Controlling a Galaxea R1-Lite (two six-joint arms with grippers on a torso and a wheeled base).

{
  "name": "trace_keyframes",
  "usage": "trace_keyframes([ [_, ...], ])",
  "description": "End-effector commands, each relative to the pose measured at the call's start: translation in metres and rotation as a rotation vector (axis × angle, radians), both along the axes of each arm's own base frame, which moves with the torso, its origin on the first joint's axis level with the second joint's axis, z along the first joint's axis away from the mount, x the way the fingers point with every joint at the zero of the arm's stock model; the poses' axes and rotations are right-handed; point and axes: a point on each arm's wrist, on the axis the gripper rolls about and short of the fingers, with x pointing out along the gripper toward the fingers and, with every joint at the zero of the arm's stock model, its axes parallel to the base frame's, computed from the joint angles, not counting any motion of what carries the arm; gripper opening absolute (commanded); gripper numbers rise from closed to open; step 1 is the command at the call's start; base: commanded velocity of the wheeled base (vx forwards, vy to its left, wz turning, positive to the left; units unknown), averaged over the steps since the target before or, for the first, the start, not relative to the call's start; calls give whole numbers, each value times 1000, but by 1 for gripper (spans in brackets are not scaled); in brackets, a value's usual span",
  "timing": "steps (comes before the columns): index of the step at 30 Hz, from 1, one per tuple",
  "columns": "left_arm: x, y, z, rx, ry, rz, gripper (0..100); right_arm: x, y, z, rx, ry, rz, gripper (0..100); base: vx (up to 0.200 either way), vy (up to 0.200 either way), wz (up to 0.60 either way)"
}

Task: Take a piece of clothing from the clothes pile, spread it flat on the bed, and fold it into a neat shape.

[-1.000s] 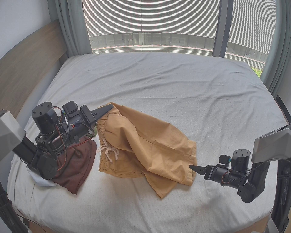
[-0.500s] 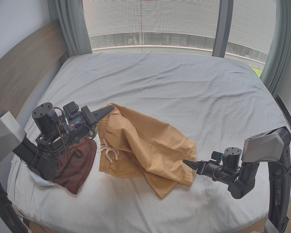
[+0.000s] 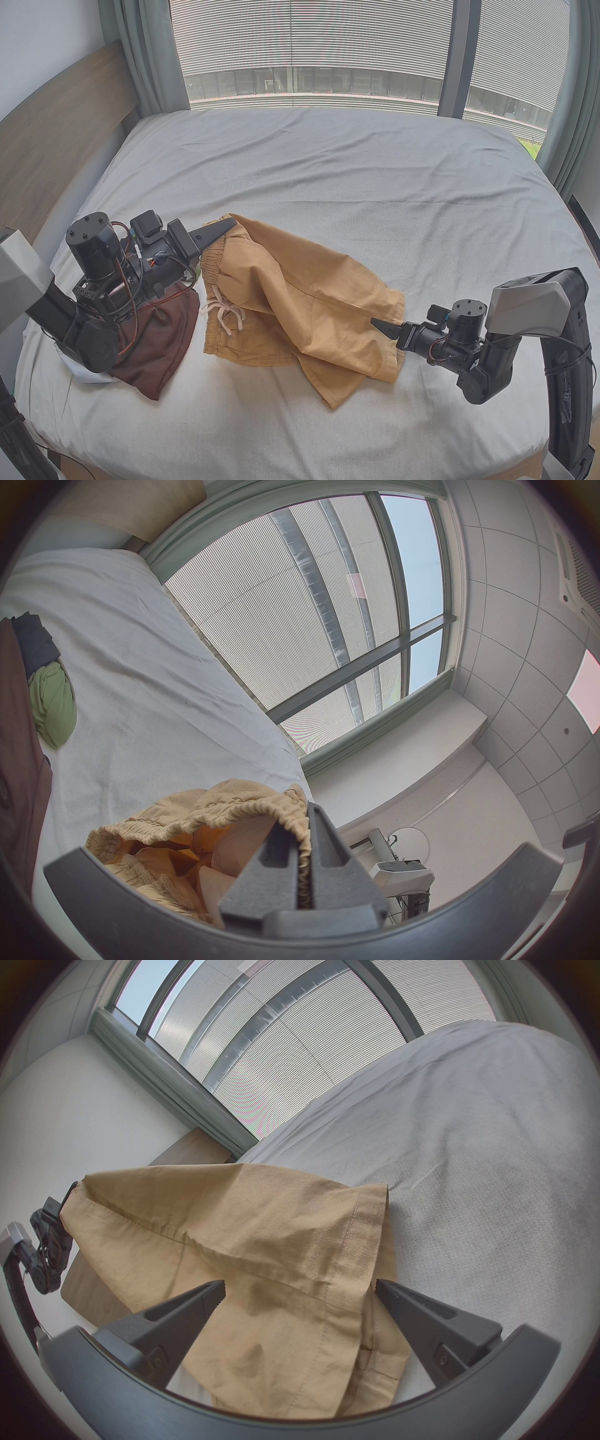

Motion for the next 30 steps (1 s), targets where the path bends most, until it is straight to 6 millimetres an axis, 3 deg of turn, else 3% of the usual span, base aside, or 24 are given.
trace_keyframes([
  [1, 0, 0, 0, -1, -4, 0, 0, 2, 6, 3, 27, -4, 9, 100, 0, 0, 0],
  [18, 2, 1, -2, -1, -2, 3, 0, -4, 18, 22, 122, 7, 67, 100, 0, 0, 0],
  [30, 1, 0, -1, -6, -12, -2, 0, 12, 24, 10, 139, -6, 76, 100, 0, 0, 0],
])
